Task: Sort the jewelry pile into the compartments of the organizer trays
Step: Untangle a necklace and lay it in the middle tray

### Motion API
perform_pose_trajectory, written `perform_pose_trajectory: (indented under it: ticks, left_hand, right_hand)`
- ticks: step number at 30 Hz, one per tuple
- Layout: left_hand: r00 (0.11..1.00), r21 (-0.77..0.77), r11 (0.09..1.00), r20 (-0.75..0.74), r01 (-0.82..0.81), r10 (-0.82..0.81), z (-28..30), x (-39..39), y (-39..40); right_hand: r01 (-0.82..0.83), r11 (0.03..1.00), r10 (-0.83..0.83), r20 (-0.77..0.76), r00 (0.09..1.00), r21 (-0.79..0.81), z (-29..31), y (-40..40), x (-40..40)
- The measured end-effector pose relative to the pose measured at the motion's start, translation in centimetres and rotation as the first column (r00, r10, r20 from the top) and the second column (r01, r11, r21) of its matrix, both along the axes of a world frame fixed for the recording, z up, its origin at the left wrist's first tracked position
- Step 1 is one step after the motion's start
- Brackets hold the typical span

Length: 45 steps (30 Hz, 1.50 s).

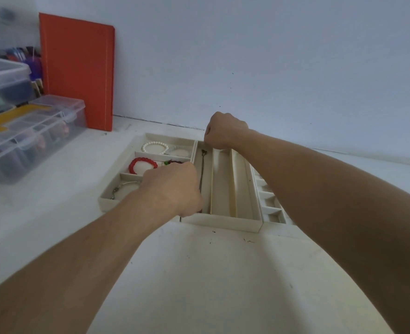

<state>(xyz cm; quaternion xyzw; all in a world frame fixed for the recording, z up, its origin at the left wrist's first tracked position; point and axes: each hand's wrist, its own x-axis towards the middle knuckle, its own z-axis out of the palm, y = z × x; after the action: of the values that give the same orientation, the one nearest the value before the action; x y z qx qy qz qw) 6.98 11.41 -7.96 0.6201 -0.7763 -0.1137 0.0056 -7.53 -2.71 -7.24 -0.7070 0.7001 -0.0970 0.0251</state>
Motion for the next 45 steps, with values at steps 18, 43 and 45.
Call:
perform_pose_trajectory:
  ticks: [18,43,45]
  left_hand:
    - [0.999,0.047,0.999,-0.045,-0.011,0.013,-0.1,0.2,-0.4]
    - [0.999,0.105,0.994,-0.043,-0.021,0.026,0.5,0.2,0.0]
    - [0.999,0.103,0.994,-0.038,-0.02,0.024,0.5,0.2,0.0]
  right_hand:
    - [0.03,0.999,-0.025,-0.106,0.994,0.044,-1.1,0.2,0.7]
    - [0.07,0.997,-0.068,-0.065,0.996,0.032,-0.8,0.8,1.6]
    - [0.078,0.996,-0.077,-0.042,0.996,0.031,-0.9,0.8,1.6]
